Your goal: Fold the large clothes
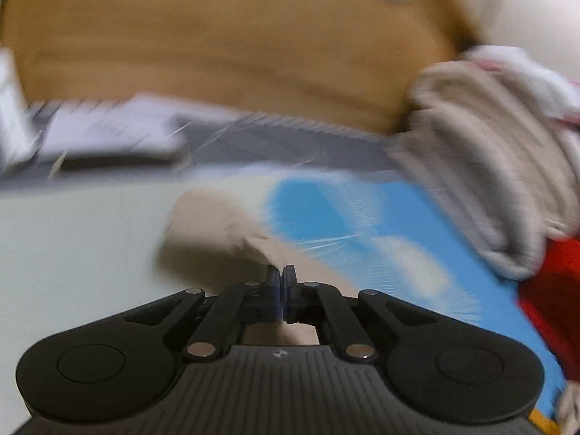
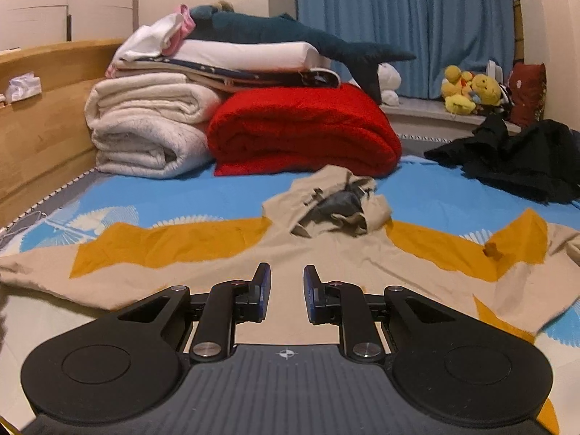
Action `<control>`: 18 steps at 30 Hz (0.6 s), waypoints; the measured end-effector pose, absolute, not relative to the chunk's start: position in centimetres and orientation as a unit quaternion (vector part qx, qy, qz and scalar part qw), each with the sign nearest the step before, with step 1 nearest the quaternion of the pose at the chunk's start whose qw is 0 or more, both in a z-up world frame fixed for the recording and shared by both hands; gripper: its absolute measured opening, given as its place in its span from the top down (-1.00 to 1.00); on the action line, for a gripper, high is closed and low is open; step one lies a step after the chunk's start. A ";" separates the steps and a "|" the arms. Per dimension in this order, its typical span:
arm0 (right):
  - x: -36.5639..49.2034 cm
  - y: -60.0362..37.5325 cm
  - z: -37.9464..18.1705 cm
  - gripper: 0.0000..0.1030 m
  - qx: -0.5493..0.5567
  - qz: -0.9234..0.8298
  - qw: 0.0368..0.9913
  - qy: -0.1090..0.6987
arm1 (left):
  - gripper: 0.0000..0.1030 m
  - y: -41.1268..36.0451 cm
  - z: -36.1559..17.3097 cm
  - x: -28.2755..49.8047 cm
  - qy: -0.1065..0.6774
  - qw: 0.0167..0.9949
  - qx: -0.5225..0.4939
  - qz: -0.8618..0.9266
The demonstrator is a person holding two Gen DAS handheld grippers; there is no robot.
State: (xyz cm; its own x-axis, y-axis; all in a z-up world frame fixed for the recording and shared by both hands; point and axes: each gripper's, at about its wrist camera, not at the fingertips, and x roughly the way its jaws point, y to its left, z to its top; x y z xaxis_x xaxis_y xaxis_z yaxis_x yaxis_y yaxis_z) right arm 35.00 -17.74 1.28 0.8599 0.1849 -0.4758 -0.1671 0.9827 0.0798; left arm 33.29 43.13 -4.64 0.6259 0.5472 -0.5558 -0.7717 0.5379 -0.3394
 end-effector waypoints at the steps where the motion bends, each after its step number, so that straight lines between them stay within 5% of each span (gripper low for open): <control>1: 35.0 -18.2 1.3 0.61 0.026 0.090 0.963 0.253 | 0.99 40.8 -3.1 34.1 0.184 0.877 -0.263 0.357; 3: 34.9 -19.2 1.3 0.62 0.045 0.087 0.961 0.259 | 0.99 35.3 -0.4 35.3 0.162 0.916 -0.211 0.302; 5: 34.7 -20.3 1.5 0.89 0.060 0.080 0.960 0.261 | 0.99 28.7 2.0 36.6 0.143 0.946 -0.171 0.236; 12: 33.6 -23.4 2.4 0.88 0.078 0.059 0.962 0.256 | 0.97 2.9 4.6 38.7 0.177 0.976 -0.118 -0.048; 15: 33.8 -24.8 2.2 0.83 0.080 0.054 0.957 0.274 | 0.16 -5.3 2.4 38.2 0.246 0.948 -0.074 -0.188; 18: 34.4 -26.5 2.1 0.41 0.104 0.048 0.950 0.291 | 0.08 -7.1 1.6 36.0 0.262 0.943 -0.029 -0.204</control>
State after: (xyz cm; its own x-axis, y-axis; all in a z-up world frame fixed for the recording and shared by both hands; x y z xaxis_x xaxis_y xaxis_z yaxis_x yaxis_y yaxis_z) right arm 34.41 -26.52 2.10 0.8255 0.1520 -0.5436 -0.0305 0.9736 0.2260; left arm 35.98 -7.06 1.64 0.7794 -0.3997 -0.4825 0.3690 0.9152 -0.1620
